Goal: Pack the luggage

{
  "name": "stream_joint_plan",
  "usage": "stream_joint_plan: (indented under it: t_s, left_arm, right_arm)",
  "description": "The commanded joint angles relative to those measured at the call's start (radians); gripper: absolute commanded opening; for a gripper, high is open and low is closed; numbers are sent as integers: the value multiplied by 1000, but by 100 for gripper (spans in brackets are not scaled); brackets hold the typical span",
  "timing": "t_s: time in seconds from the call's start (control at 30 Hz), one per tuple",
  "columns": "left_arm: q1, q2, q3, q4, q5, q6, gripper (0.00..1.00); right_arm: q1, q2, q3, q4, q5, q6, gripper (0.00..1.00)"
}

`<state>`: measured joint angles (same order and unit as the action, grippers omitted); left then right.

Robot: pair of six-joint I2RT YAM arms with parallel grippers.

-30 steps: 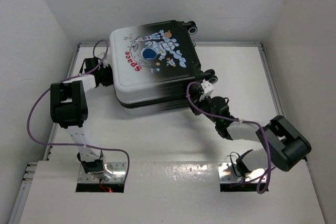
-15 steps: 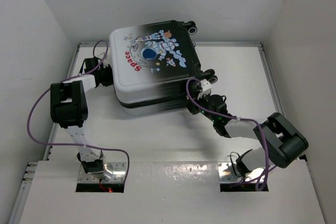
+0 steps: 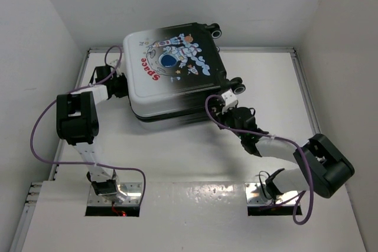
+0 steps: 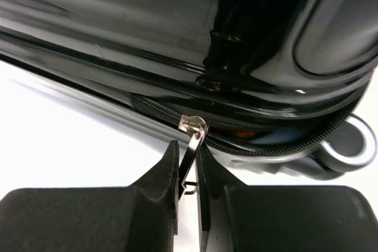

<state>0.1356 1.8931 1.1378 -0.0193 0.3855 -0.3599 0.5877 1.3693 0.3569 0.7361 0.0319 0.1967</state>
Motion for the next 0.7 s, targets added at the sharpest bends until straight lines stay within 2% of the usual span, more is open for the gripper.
stream_joint_plan:
  t_s: [0.0,0.1,0.3,0.4,0.53,0.67]
  left_arm:
    - [-17,6,-81,-137,-39,38,4]
    - [-17,-5,-92,-137,-72,29,0]
    - [15,6,-89,-169,-128,6,0]
    - [33,44,-43,-215,-128,27,0]
    - [45,70,22,-249,-197,53,0]
    - [85,151,118,-283,-206,110,0]
  right_arm:
    - [-52,-78,36,15,227,-146,0]
    - [-89,-99,31,-40,249,-172,0]
    - [-175,-101,21,-55,261,-244,0]
    - [-232,-98,7,-35,255,-285,0]
    - [-308,-62,-1,41,214,-322,0]
    - [-407,7,22,124,110,-289,0]
